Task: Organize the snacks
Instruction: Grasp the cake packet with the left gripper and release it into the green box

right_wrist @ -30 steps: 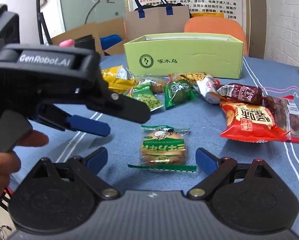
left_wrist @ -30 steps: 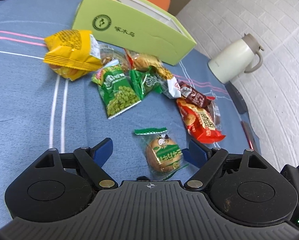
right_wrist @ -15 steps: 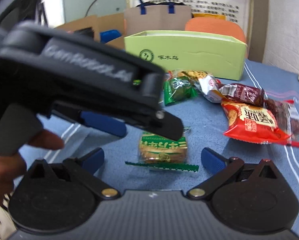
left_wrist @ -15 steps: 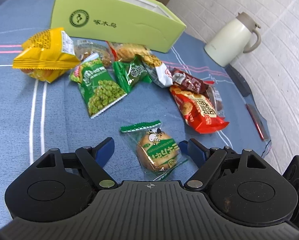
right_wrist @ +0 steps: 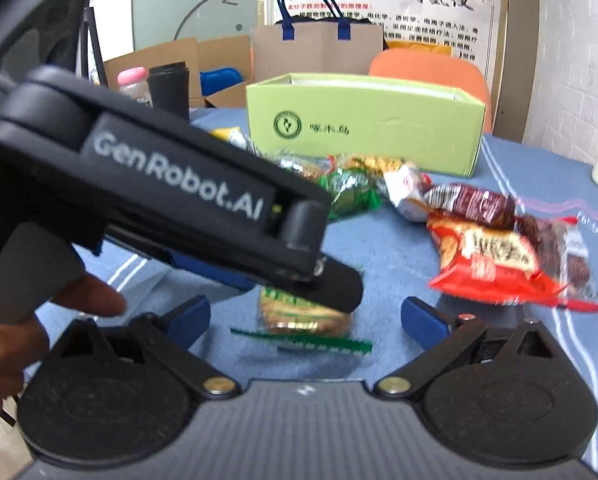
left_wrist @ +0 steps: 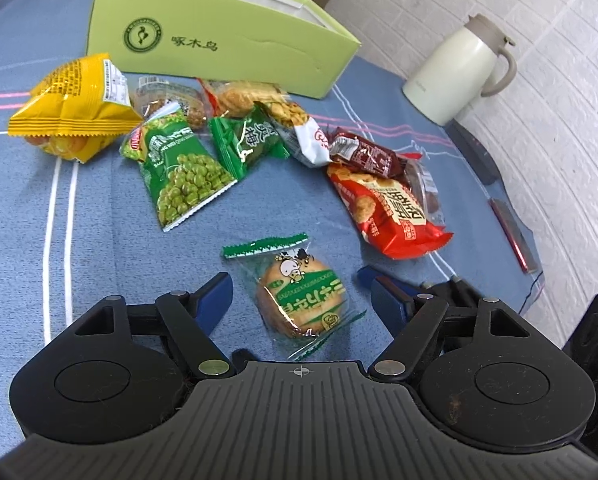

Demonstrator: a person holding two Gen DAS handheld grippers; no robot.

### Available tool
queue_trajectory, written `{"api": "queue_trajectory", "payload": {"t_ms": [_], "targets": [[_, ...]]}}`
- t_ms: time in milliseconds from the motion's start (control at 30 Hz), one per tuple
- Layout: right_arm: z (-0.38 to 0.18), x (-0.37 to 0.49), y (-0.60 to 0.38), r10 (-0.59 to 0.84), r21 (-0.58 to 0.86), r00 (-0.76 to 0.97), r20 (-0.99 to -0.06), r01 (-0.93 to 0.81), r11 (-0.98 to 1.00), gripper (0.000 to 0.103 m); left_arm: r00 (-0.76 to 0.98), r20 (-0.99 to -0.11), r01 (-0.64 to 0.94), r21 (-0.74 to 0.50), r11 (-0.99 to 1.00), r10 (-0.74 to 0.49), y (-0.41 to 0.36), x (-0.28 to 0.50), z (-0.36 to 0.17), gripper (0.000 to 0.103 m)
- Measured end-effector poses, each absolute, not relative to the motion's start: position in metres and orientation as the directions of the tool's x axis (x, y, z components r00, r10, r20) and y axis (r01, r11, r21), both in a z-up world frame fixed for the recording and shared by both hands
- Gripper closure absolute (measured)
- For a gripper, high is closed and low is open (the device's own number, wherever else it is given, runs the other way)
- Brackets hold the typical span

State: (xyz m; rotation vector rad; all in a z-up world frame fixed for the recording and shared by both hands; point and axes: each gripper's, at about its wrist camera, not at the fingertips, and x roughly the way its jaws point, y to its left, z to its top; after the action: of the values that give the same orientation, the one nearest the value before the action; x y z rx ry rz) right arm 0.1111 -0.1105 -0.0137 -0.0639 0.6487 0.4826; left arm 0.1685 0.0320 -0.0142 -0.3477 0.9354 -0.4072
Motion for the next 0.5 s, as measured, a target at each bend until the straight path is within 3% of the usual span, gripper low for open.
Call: {"api": "queue_trajectory", "payload": {"t_ms": [67,100,133,300,500], "targets": [[-0.015,0.106,-0.107,0.403,0.072,0.700,-0.590,-0.451,0.890,0.005,0.533,-0.698,0.199,-0.446,0.872,-0.478,0.028,0.168,-0.015,0.052],[-0.013,0.103,-0.106,0.409,0.069,0.705,-0.579,-0.457,0.887,0.025,0.535,-0.702,0.207,-0.430,0.879,-0.470,0.025,0.167,-0.016,0.077],[-0.009,0.100,-0.106,0.392,0.056,0.718,-0.575,-0.443,0.895,0.029,0.531,-0.710,0.216,-0.414,0.884,-0.462,0.022,0.166,-0.016,0.087],[-0.003,0.101,-0.117,0.427,0.133,0.696,-0.578,-0.436,0.890,0.030,0.545,-0.699,0.220,-0.414,0.883,-0.463,0.025,0.159,-0.012,0.097],[0.025,0.099,-0.108,0.430,0.086,0.742,-0.515,-0.454,0.887,0.030,0.611,-0.641,0.227,-0.421,0.878,-0.465,0.034,0.158,0.018,0.096]]}}
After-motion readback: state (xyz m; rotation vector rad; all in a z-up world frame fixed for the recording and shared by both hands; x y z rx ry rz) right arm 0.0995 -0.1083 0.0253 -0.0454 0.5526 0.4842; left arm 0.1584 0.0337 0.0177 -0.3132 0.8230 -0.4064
